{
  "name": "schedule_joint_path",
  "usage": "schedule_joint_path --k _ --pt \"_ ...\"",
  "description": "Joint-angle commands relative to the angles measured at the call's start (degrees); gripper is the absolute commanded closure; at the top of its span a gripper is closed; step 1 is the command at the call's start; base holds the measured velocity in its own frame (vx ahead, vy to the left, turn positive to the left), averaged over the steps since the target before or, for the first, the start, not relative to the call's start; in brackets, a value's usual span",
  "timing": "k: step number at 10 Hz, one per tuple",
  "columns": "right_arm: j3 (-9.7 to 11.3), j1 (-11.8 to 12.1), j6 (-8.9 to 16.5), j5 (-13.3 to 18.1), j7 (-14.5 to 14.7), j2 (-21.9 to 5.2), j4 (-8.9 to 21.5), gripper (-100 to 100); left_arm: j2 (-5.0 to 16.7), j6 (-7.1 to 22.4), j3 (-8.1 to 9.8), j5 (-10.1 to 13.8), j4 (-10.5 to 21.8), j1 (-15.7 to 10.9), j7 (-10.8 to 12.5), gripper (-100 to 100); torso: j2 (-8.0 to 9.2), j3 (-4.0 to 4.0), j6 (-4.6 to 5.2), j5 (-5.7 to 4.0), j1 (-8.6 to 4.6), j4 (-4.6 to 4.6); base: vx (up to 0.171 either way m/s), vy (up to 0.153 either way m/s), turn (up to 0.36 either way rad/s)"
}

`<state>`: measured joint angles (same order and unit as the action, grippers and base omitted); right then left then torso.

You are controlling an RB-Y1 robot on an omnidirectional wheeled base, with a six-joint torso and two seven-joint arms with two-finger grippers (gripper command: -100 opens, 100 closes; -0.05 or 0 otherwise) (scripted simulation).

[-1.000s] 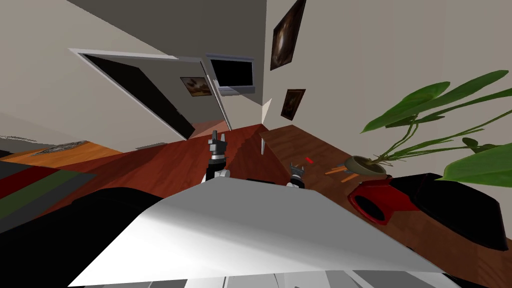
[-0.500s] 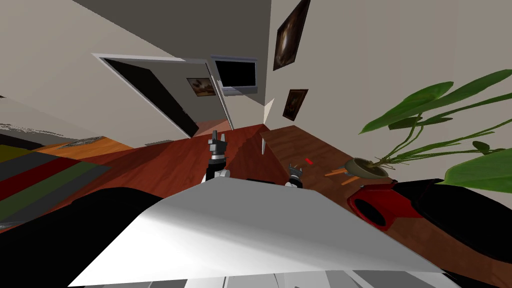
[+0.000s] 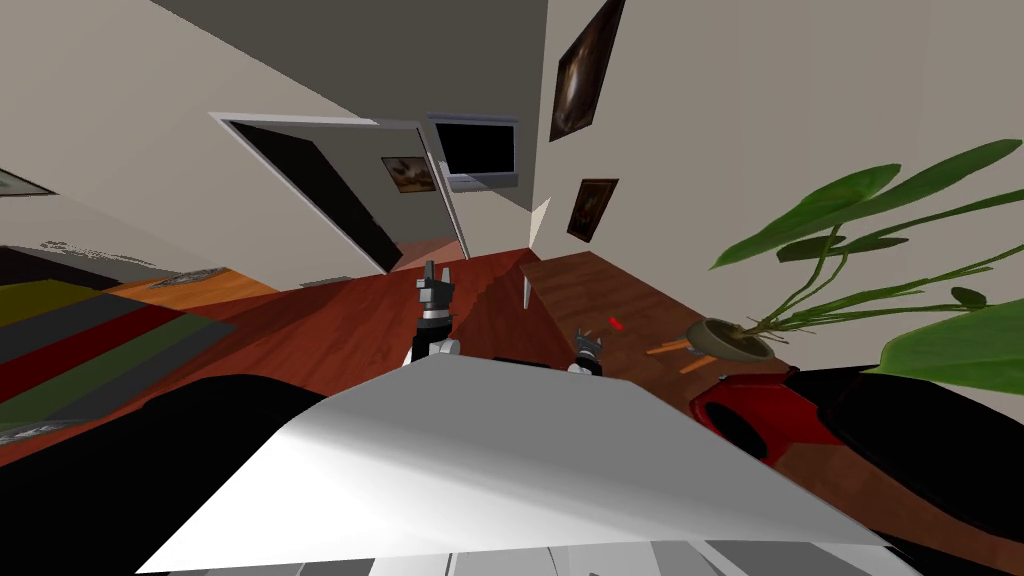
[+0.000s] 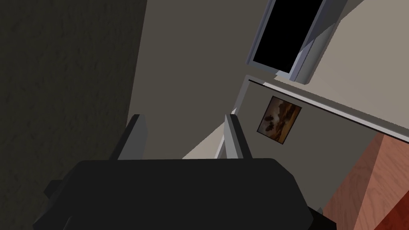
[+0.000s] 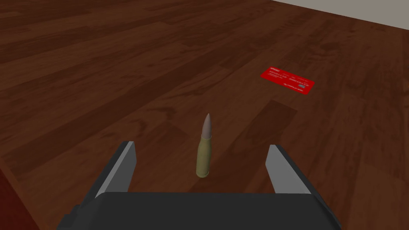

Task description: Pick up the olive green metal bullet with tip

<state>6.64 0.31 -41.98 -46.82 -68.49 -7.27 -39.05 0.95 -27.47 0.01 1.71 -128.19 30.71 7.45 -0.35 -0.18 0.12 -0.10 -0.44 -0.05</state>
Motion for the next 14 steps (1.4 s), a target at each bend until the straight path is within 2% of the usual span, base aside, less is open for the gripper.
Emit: schedule_joint_path --k 1,2,3,4,5,6,7,8,10,11,12,13,14 --pt "0.0 0.0 0.0 0.0 0.0 0.0 0.0 -100 0.0 0.0 0.00 0.0 0.0 0.0 0.0 0 0.00 0.00 0.00 0.00 0.00 0.00 -0.002 -0.020 0.008" --pt "0.0 0.0 0.0 -0.1 -0.1 0.0 0.1 0 0.0 0.0 0.00 0.0 0.0 0.0 0.0 0 -0.01 0.00 0.00 0.02 0.09 0.00 0.000 0.000 0.000" --pt "-0.8 2.8 -0.4 2.2 -1.5 0.5 -1.9 -100 0.0 0.0 0.00 0.0 0.0 0.0 0.0 0 -0.01 -0.01 0.00 0.03 0.16 0.00 0.068 -0.013 0.039" --pt "-1.6 4.6 -0.7 4.1 -2.9 1.0 -3.8 -100 0.0 0.0 0.00 0.0 0.0 0.0 0.0 0 -0.18 -0.10 0.01 0.03 0.14 -0.03 0.138 -0.025 0.049" --pt "-1.6 5.7 -0.7 4.5 -2.9 1.0 -3.8 -100 0.0 0.0 0.00 0.0 0.0 0.0 0.0 0 -0.42 -0.23 0.00 0.03 0.11 -0.08 0.115 -0.009 0.019" --pt "-2.5 7.5 -1.1 6.8 -4.2 1.5 -5.8 -100 0.0 0.0 0.00 0.0 0.0 0.0 0.0 0 -0.42 -0.24 0.00 0.03 0.15 -0.09 0.125 0.003 0.035" --pt "-2.5 8.6 -1.1 6.8 -4.2 1.5 -5.8 -100 0.0 0.0 0.00 0.0 0.0 0.0 0.0 0 -0.46 -0.26 0.00 0.04 0.20 -0.09 0.086 0.004 0.015" --pt "-2.5 8.6 -1.1 6.8 -4.2 1.5 -5.8 -100 0.0 0.0 0.00 0.0 0.0 0.0 0.0 0 -0.35 -0.21 0.01 0.05 0.21 -0.08 0.020 0.005 -0.008" --pt "-4.1 13.6 -1.8 10.7 -7.0 2.5 -9.7 -100 0.0 0.0 0.00 0.0 0.0 0.0 0.0 0 -0.17 -0.10 0.00 0.05 0.21 -0.03 0.095 0.000 0.045" --pt "-4.1 14.3 -1.8 11.4 -7.0 2.5 -9.7 -100 0.0 0.0 0.00 0.0 0.0 0.0 0.0 0 -0.43 -0.24 -0.01 0.04 0.19 -0.08 0.122 -0.015 0.016" --pt "-5.0 16.2 -2.1 13.6 -8.4 3.0 -11.7 -100 0.0 0.0 0.00 0.0 0.0 0.0 0.0 0 -0.44 -0.25 0.00 0.04 0.15 -0.10 0.099 -0.013 0.028" --pt "-5.0 17.2 -2.1 13.7 -8.4 3.0 -11.7 -100 0.0 0.0 0.00 0.0 0.0 0.0 0.0 0 -0.39 -0.22 0.00 0.04 0.16 -0.08 0.071 -0.006 0.018" --pt "-5.8 19.9 -2.5 15.9 -9.8 3.5 -13.6 -100 0.0 0.0 0.00 0.0 0.0 0.0 0.0 0 -0.29 -0.17 0.00 0.04 0.18 -0.07 0.086 0.005 0.032"
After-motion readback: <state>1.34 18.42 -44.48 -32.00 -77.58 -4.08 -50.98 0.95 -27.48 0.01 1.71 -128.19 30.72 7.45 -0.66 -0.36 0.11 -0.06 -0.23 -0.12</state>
